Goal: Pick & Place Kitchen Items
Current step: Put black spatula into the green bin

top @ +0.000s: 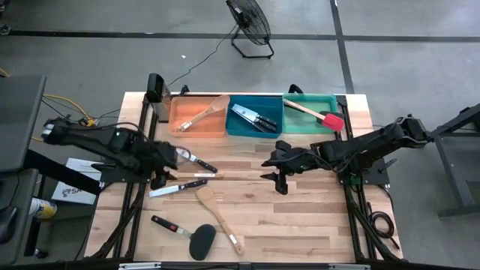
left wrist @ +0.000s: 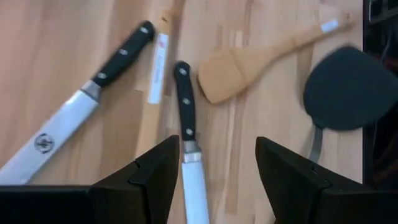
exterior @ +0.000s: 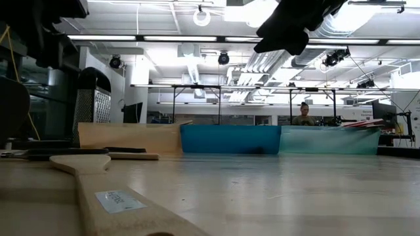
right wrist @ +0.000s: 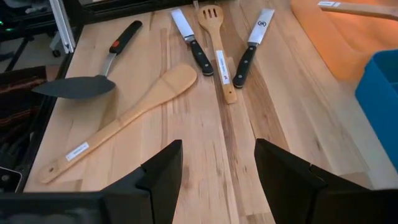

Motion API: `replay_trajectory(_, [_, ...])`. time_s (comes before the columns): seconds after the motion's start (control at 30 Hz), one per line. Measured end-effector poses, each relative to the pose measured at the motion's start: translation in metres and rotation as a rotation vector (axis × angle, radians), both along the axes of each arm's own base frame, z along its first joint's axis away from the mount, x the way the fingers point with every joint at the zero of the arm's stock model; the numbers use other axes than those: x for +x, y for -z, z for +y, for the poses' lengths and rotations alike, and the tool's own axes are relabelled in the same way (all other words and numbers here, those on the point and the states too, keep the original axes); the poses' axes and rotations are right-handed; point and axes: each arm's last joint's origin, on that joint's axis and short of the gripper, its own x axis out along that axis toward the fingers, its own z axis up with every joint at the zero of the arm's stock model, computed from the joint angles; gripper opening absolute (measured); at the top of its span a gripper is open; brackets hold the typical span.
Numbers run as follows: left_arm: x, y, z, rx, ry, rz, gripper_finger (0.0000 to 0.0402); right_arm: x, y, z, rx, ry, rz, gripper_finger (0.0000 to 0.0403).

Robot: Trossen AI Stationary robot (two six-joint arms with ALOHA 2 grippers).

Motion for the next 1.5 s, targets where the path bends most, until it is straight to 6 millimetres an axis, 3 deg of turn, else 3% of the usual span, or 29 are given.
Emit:
replay_trajectory(0.4, [0.018,0.027,-0.062,0.063,0.305,0.163,0.0207,0.000,0.000,0.000,0.006,-0.004,0.001,0.0191])
replay_trajectory(0.73, [0.031,0.057,-0.103,0.021,0.427,0.312,0.0207,0.000,0.000,0.000,0.006,-0.004,0.003,0.0191])
replay_trajectory(1.07, [0.031,0.073,-0.127,0.000,0.505,0.362,0.0207,0.000,0.000,0.000,0.027,0.004,0.004,0.0191])
replay_trajectory(1.5, [0.033,0.079,-0.146,0.039,0.529,0.265,0.0207,-0.001,0.001,0.003,0.048,0.004,0.008,0.0191])
